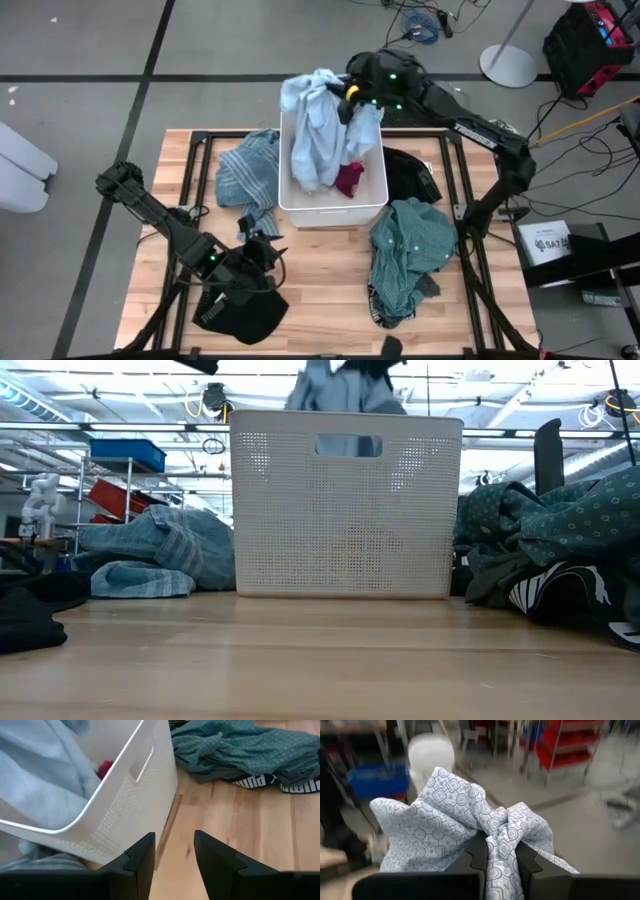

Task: Sort clothes
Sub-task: Put the light blue shirt into the white bin, then put the blue striped shirt into the white bin

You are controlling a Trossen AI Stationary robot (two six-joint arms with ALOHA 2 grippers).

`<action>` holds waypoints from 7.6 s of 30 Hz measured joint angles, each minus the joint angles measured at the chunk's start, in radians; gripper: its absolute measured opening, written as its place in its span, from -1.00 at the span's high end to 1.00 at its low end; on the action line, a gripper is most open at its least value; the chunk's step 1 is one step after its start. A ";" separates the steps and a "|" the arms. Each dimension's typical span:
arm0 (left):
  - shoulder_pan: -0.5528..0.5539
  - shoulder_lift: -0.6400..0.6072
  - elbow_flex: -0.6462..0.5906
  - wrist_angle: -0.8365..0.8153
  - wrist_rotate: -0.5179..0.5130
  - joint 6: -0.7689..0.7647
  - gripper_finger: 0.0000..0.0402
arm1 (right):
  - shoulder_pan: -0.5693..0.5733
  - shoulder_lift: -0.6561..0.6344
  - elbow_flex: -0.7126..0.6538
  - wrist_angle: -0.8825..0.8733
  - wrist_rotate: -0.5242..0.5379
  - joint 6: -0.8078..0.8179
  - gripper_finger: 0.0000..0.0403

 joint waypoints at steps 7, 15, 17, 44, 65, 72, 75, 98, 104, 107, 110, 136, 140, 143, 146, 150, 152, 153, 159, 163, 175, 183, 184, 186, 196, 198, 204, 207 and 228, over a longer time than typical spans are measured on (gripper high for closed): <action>-0.002 0.000 0.000 0.009 0.021 -0.007 0.27 | -0.011 0.067 0.000 -0.199 0.001 -0.014 0.86; -0.002 0.000 0.000 0.008 0.025 0.000 0.27 | 0.059 0.181 0.000 -0.268 0.000 -0.015 0.86; -0.001 0.000 0.000 0.008 0.025 0.000 0.27 | 0.084 0.206 0.000 -0.274 0.000 -0.028 0.86; 0.001 0.000 0.000 0.007 0.024 0.027 0.27 | 0.226 0.301 0.001 -0.573 -0.124 -0.157 0.43; 0.002 0.000 0.000 -0.003 0.034 0.020 0.27 | 0.275 0.260 0.403 -0.901 -0.123 -0.058 0.11; -0.002 0.000 0.000 -0.030 0.099 -0.027 0.27 | 0.485 0.189 0.404 -1.110 -0.123 0.058 0.12; -0.002 0.000 0.000 -0.080 0.102 -0.086 0.27 | 0.616 0.165 0.404 -1.133 -0.106 0.112 0.12; 0.186 -0.003 -0.061 -0.592 0.275 -0.906 0.27 | 1.225 -0.025 -0.375 -0.836 0.394 0.735 0.21; 0.308 -0.049 -0.200 -0.319 0.357 -0.720 0.27 | 1.214 -0.066 -0.560 -0.687 0.369 0.781 0.21; 0.365 -0.072 -0.254 -0.240 0.361 -0.668 0.27 | 1.214 -0.078 -0.607 -0.619 0.367 0.780 0.21; 0.412 -0.086 -0.282 -0.224 0.366 -0.660 0.27 | 1.215 -0.080 -0.626 -0.595 0.353 0.780 0.21; 0.724 -0.084 -0.408 0.019 0.531 -0.345 0.27 | 1.215 -0.079 -0.652 -0.525 0.375 0.743 0.21; 0.726 -0.084 -0.434 0.057 0.532 -0.318 0.31 | 1.215 -0.079 -0.652 -0.528 0.373 0.735 0.21; 0.726 -0.084 -0.434 0.059 0.532 -0.293 0.50 | 1.215 -0.079 -0.652 -0.527 0.375 0.732 0.21; 0.725 -0.084 -0.434 0.055 0.540 -0.260 0.86 | 1.215 -0.079 -0.652 -0.528 0.375 0.732 0.21; 0.721 -0.084 -0.434 0.055 0.543 -0.243 0.95 | 1.215 -0.079 -0.652 -0.528 0.375 0.732 0.21; 0.715 -0.090 -0.426 0.045 0.552 -0.242 0.97 | 1.215 -0.079 -0.652 -0.529 0.375 0.728 0.21; 0.710 -0.095 -0.416 0.040 0.561 -0.242 0.97 | 1.215 -0.079 -0.652 -0.531 0.375 0.726 0.21; 0.649 -0.180 -0.307 -0.005 0.645 -0.188 0.98 | 1.215 -0.079 -0.653 -0.558 0.369 0.726 0.21; 0.606 -0.279 -0.213 -0.025 0.694 -0.182 0.99 | 1.215 -0.083 -0.653 -0.597 0.367 0.761 0.21; 0.346 -0.484 0.029 0.238 0.588 -0.037 1.00 | 1.224 -0.101 -0.653 -0.590 0.375 0.769 0.21; 0.194 -0.470 0.055 0.732 0.592 0.234 1.00 | 1.227 -0.106 -0.653 -0.505 0.398 0.683 0.21; 0.184 -0.467 0.056 0.746 0.592 0.243 1.00 | 1.228 -0.110 -0.653 -0.471 0.401 0.653 0.21; 0.169 -0.460 0.056 0.750 0.590 0.252 1.00 | 1.232 -0.123 -0.653 -0.406 0.400 0.596 0.21; 0.090 -0.442 0.056 0.721 0.579 0.230 1.00 | 1.219 -0.226 -0.653 -0.265 0.592 0.464 0.21; 0.073 -0.434 0.056 0.691 0.581 0.228 1.00 | 1.203 -0.231 -0.653 -0.249 0.617 0.447 0.21; 0.012 -0.383 0.056 0.603 0.620 0.200 1.00 | 1.123 -0.192 -0.653 -0.076 0.574 0.289 0.21; -0.022 -0.339 0.056 0.602 0.713 0.201 1.00 | 1.072 -0.168 -0.653 -0.021 0.537 0.227 0.21; -0.204 -0.183 0.198 0.643 0.756 0.455 1.00 | 0.756 -0.114 -0.652 0.101 0.485 0.174 0.21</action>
